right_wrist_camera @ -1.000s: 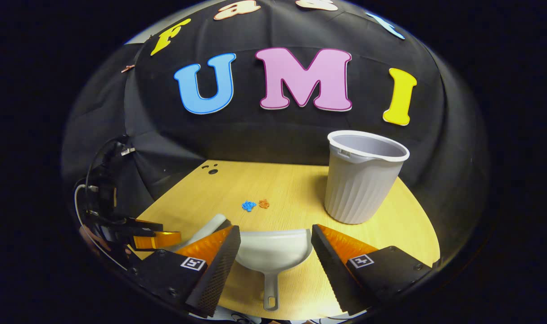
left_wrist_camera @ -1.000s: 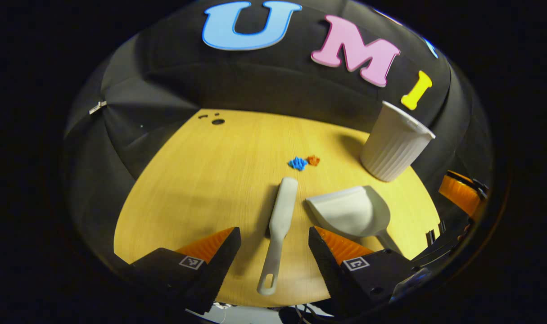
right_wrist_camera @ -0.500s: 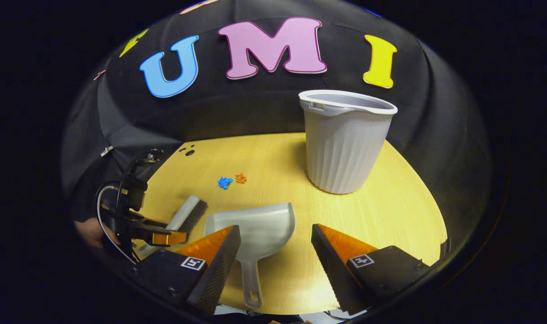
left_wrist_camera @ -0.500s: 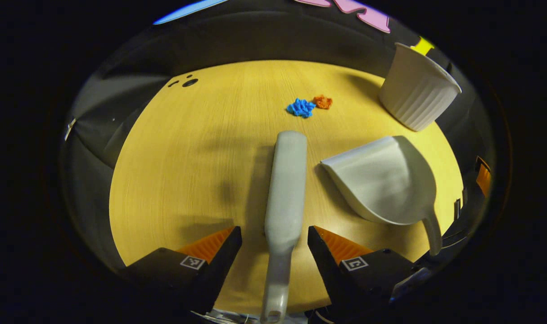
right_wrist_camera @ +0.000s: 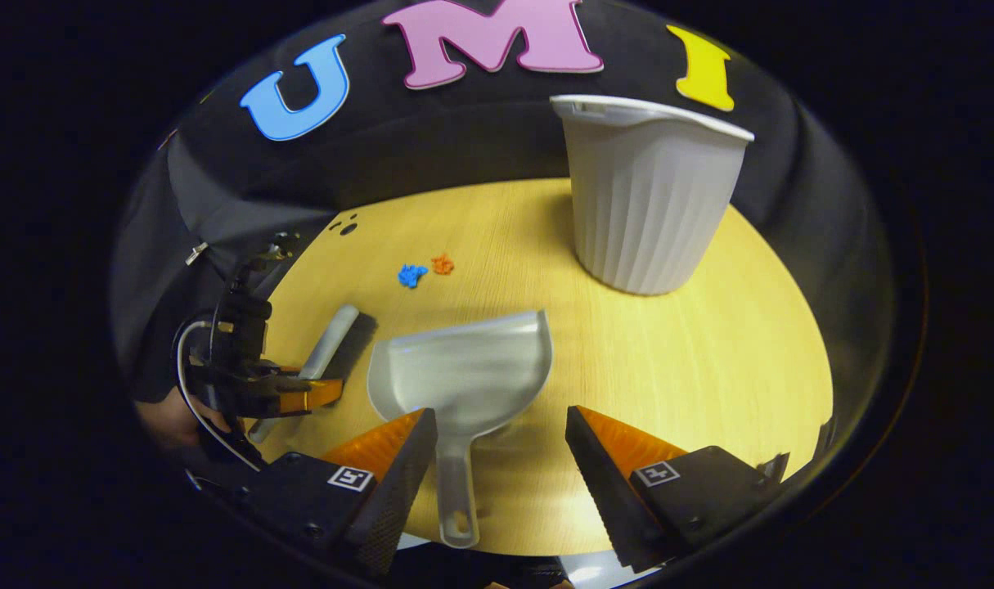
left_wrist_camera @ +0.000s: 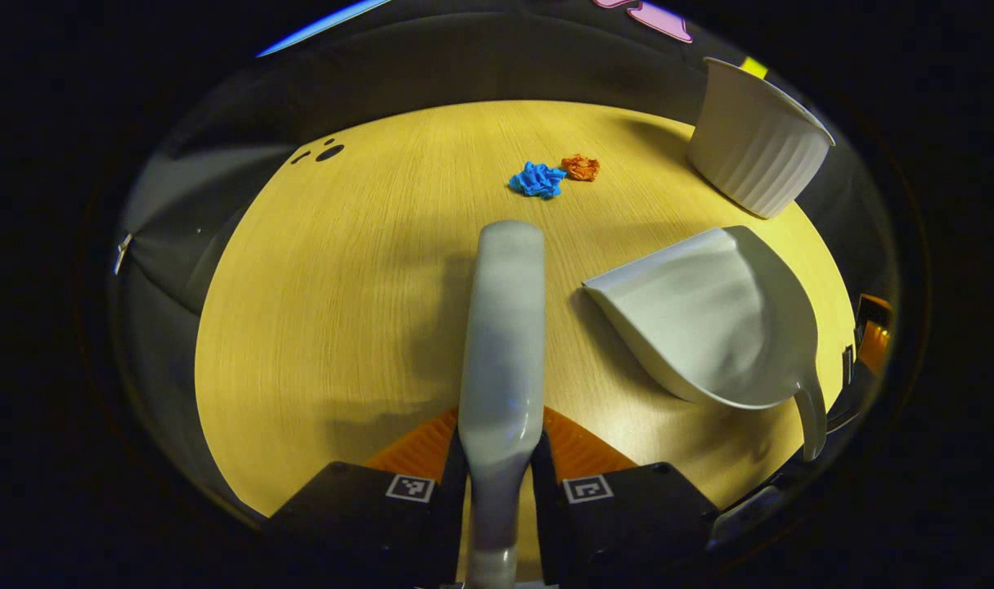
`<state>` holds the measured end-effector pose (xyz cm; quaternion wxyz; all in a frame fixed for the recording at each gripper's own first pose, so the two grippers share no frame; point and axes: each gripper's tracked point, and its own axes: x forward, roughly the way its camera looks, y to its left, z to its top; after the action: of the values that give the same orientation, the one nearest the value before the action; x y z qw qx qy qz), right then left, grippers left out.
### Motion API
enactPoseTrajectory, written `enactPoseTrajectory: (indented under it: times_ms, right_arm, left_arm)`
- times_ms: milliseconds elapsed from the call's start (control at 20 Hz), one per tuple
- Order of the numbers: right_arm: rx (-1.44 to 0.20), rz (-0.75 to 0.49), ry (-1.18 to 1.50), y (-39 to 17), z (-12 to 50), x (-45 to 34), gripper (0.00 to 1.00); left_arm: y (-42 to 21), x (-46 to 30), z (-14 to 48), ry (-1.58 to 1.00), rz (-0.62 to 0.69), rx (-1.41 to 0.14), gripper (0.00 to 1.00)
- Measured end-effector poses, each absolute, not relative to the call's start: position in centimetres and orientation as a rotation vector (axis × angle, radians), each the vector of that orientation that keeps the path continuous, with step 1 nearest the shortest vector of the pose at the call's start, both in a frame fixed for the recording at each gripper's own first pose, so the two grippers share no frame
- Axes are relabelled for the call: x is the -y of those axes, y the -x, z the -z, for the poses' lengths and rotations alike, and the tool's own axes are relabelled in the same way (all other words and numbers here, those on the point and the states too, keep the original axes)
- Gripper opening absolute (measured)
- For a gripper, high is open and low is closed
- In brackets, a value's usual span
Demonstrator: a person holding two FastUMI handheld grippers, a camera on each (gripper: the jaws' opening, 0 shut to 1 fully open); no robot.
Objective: Pick up the small broom and dustpan from the desktop, sweep the trash into the dustpan with the broom, and then empty the trash into the garbage bin.
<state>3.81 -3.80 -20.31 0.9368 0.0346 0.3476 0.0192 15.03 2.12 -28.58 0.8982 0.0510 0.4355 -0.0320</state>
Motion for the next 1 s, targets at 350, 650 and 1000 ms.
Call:
enactPoseTrajectory:
  times_ms: [350,650,1000]
  right_arm:
    - [-0.759,-0.026,-0.148,-3.0,19.9,3.7,0.99]
    - [-0.888,-0.040,-0.049,-1.0,22.6,2.0,0.99]
    - [-0.985,0.019,-0.002,-2.4,28.4,0.8,0.99]
  left_arm:
    - [-13.9,-2.0,27.5,0.025,0.094,-0.779,0.30]
    - [-10.2,-2.9,23.0,0.069,0.088,-0.652,0.29]
    - [-5.7,-4.6,20.9,0.095,0.034,-0.605,0.28]
